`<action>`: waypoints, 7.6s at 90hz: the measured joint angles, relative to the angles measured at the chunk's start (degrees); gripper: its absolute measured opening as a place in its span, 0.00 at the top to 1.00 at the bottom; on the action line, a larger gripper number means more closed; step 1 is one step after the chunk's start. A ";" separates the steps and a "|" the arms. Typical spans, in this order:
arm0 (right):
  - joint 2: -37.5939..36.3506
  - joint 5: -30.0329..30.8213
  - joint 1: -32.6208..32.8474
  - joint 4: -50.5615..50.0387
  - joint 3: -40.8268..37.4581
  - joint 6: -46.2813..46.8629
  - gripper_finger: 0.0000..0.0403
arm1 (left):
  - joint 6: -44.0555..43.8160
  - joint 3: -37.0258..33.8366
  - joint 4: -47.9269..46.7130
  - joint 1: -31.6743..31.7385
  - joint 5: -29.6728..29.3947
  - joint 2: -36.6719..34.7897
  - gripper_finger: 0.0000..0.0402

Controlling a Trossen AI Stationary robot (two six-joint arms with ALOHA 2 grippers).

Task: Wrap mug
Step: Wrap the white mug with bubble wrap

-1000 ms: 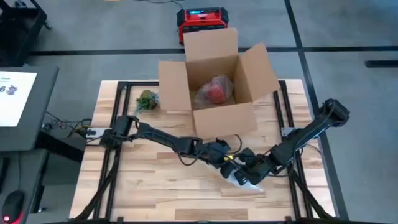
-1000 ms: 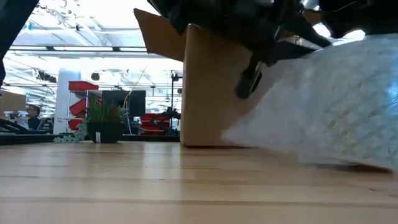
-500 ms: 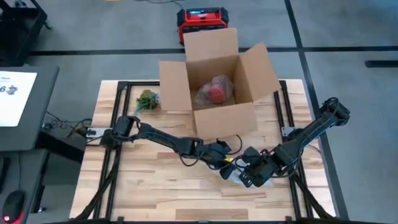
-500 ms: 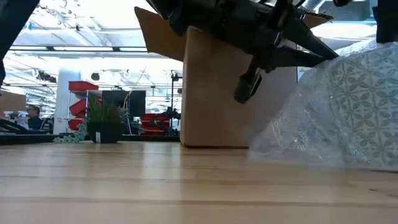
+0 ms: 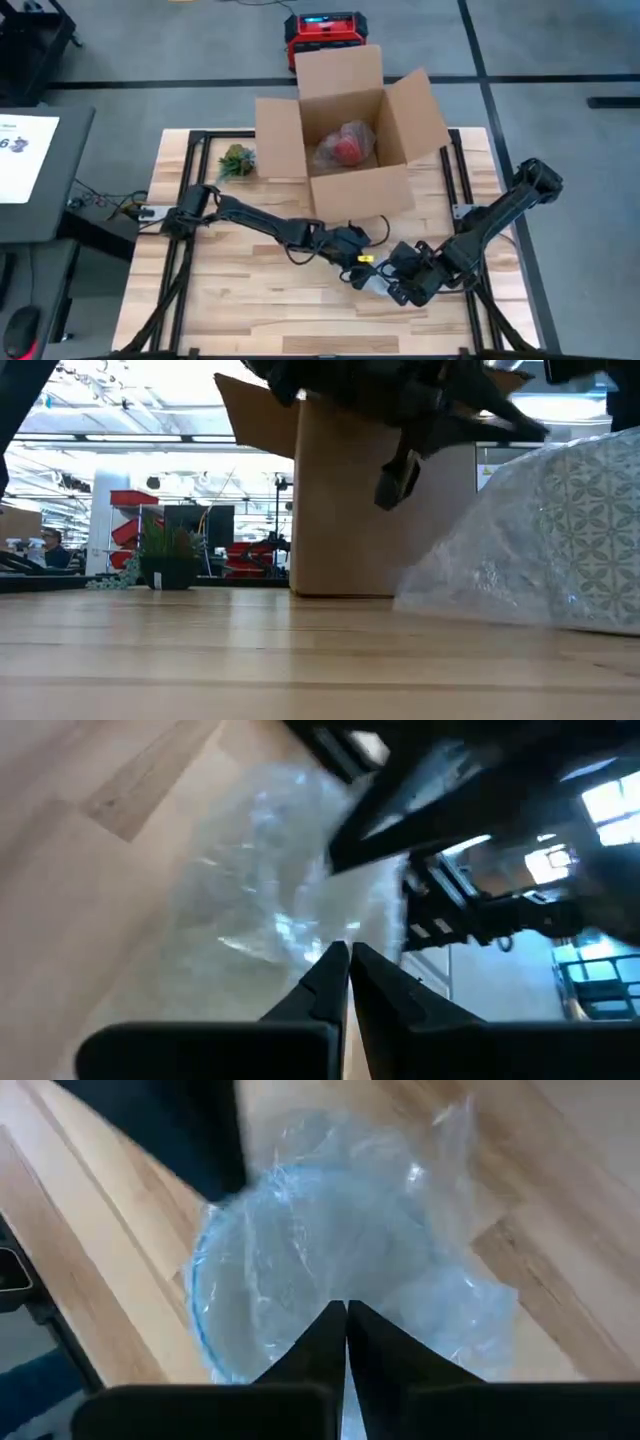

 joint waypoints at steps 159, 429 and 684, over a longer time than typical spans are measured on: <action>-2.78 -12.06 -9.68 -14.70 8.47 -7.40 1.00 | 3.39 0.15 -21.18 -2.05 -5.46 -15.89 1.00; 5.14 -15.42 -13.05 -5.17 0.06 -14.67 1.00 | -0.96 0.11 -49.06 -4.50 -14.16 -21.40 1.00; 13.26 -11.42 -18.78 -23.84 17.82 -28.96 1.00 | -0.37 0.11 -49.24 -4.13 -19.02 -21.40 1.00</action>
